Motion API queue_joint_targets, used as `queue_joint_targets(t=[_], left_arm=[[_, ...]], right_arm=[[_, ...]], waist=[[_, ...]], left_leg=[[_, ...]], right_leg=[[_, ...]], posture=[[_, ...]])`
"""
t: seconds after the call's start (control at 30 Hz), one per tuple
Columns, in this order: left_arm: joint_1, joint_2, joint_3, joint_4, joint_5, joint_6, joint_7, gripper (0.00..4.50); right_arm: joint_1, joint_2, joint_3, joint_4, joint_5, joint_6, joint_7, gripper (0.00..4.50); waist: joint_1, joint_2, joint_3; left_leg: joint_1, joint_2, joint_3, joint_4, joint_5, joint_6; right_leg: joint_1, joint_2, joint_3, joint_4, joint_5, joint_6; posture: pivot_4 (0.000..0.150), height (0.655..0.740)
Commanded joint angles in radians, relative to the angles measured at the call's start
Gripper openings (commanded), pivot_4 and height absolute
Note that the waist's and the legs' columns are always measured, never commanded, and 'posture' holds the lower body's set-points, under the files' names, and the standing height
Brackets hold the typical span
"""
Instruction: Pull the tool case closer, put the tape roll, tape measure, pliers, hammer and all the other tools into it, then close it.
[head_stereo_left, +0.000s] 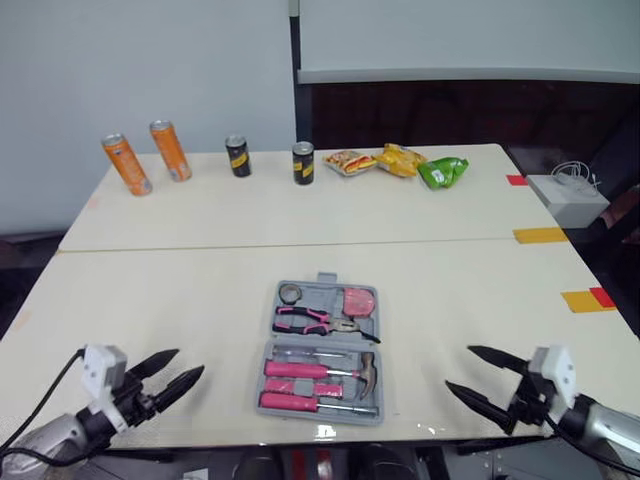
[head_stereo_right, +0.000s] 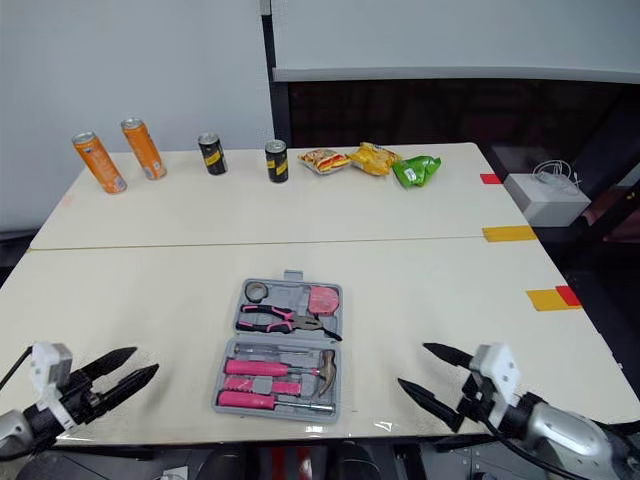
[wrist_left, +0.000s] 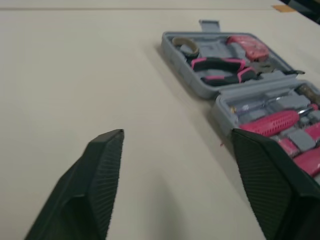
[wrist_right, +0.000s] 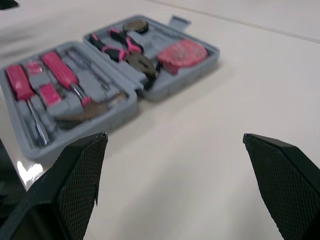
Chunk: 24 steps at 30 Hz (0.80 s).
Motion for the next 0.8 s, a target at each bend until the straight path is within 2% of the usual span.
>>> queue_joint_targets(t=[0.03,0.2,0.37,0.4,0.5,0.6,0.8], left_arm=[[0.011,0.024,0.04,0.03,0.004,-0.047,-0.034,4.47],[-0.038,0.05,-0.001,0.06,0.026,-0.051,-0.051,4.47],[-0.222,0.137,-0.124,0.131,0.086,-0.033,-0.121,4.47],[-0.27,0.155,-0.155,0.165,0.103,-0.031,-0.141,4.22],[-0.411,0.191,-0.248,0.277,0.156,-0.04,-0.206,3.31],[-0.541,0.197,-0.337,0.383,0.219,-0.063,-0.257,2.27],[-0.717,0.176,-0.48,0.54,0.327,-0.125,-0.342,0.27]], right_arm=[[0.023,-0.011,-0.056,0.006,0.031,-0.03,0.023,4.5],[0.01,-0.006,-0.039,-0.056,0.029,0.035,-0.041,4.5],[-0.103,-0.023,0.09,-0.131,-0.045,0.116,-0.12,4.5],[-0.14,-0.031,0.119,-0.132,-0.056,0.144,-0.129,4.5],[-0.248,-0.054,0.191,-0.106,-0.087,0.238,-0.16,3.68],[-0.333,-0.088,0.268,-0.055,-0.142,0.281,-0.151,2.64],[-0.476,-0.132,0.396,0.034,-0.231,0.306,-0.106,0.61]], waist=[[0.0,-0.001,0.001],[0.0,-0.001,0.002],[0.001,0.0,0.002],[0.0,0.0,0.002],[-0.002,0.0,0.002],[-0.002,0.001,0.002],[-0.002,0.001,0.002]], left_leg=[[0.001,0.0,0.0,0.0,0.0,0.0],[0.002,0.0,0.0,0.0,0.0,0.0],[0.003,0.0,0.0,0.0,0.001,0.001],[0.003,0.0,0.0,0.0,0.001,0.001],[0.008,-0.001,0.002,0.0,0.004,0.004],[0.009,-0.001,0.003,0.0,0.004,0.005],[0.003,-0.001,0.004,0.0,0.004,0.005]], right_leg=[[0.001,0.0,0.0,0.0,-0.001,0.002],[0.002,0.0,0.001,0.0,-0.001,0.002],[0.002,0.0,0.001,0.002,0.003,-0.005],[0.002,0.0,0.001,0.003,0.003,-0.005],[0.001,0.0,0.003,0.005,0.004,-0.006],[0.001,0.0,0.005,0.006,0.003,-0.005],[-0.002,0.0,0.005,0.008,0.003,-0.005]], posture=[[0.15,0.74],[0.15,0.74],[0.15,0.74],[0.15,0.74],[0.15,0.74],[0.15,0.74],[0.15,0.74]])
